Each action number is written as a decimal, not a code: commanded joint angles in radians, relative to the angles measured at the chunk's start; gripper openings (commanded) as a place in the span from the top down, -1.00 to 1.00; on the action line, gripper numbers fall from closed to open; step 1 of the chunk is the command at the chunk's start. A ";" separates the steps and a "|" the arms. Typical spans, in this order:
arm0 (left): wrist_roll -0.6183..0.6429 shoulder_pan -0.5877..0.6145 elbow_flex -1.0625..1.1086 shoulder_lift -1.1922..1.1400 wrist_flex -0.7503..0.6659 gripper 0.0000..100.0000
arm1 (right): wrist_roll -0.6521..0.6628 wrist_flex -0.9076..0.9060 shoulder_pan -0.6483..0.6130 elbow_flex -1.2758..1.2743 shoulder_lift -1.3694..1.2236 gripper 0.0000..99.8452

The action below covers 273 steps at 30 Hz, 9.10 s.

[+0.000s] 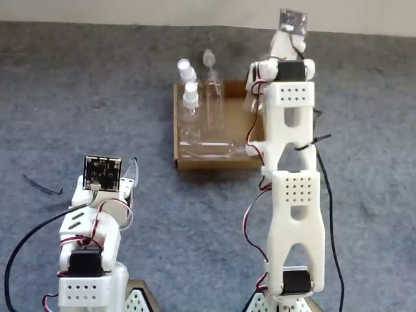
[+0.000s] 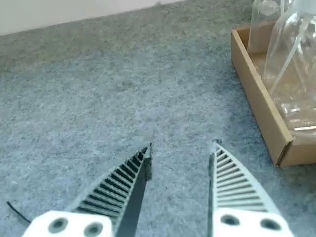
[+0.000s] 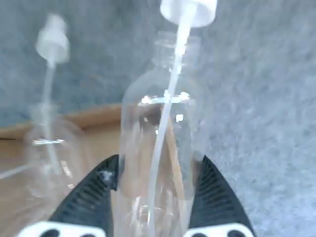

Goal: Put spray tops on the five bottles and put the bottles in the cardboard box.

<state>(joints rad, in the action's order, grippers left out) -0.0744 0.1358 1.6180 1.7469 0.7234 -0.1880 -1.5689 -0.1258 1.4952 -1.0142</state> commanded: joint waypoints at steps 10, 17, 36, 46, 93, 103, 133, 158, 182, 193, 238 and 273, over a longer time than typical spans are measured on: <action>0.002 0.012 0.002 0.008 -0.044 0.66 | 0.058 -0.124 0.024 0.295 0.056 0.99; 0.002 0.012 0.002 0.008 -0.044 0.66 | 0.061 -0.194 0.021 0.295 0.219 0.99; 0.002 0.013 0.002 0.008 -0.044 0.66 | 0.126 -0.199 0.024 0.285 0.875 0.99; 0.002 0.013 0.002 0.008 -0.044 0.66 | 0.175 -0.196 0.022 -0.364 1.330 0.99; 0.003 0.007 0.001 0.008 -0.041 0.66 | 0.379 1.328 0.196 -2.941 2.592 0.99; 0.003 0.005 0.002 0.008 -0.043 0.66 | 0.379 1.503 0.255 -3.211 2.594 0.99; 0.003 0.005 0.002 0.008 -0.041 0.66 | 0.313 1.805 -0.084 -2.218 1.276 0.99; -0.077 0.005 0.005 0.008 -0.041 0.66 | 0.313 2.546 -0.125 -2.018 0.539 0.99; -0.077 0.005 0.005 0.008 -0.041 0.66 | 0.315 2.631 -0.079 -2.023 0.380 0.97; -0.078 0.005 0.019 0.008 -0.051 0.66 | 0.315 2.632 -0.056 -2.026 0.381 0.73; -0.080 0.004 0.027 0.008 -0.072 0.66 | 0.422 2.625 -0.028 -2.175 0.608 0.56; -0.081 0.007 0.038 0.008 -0.091 0.66 | 0.279 0.957 -0.278 -2.374 1.662 0.55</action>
<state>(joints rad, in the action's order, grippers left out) -0.1481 0.1358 1.6609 1.7469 0.6559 0.1189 -0.4841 -0.3928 -0.8907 0.6122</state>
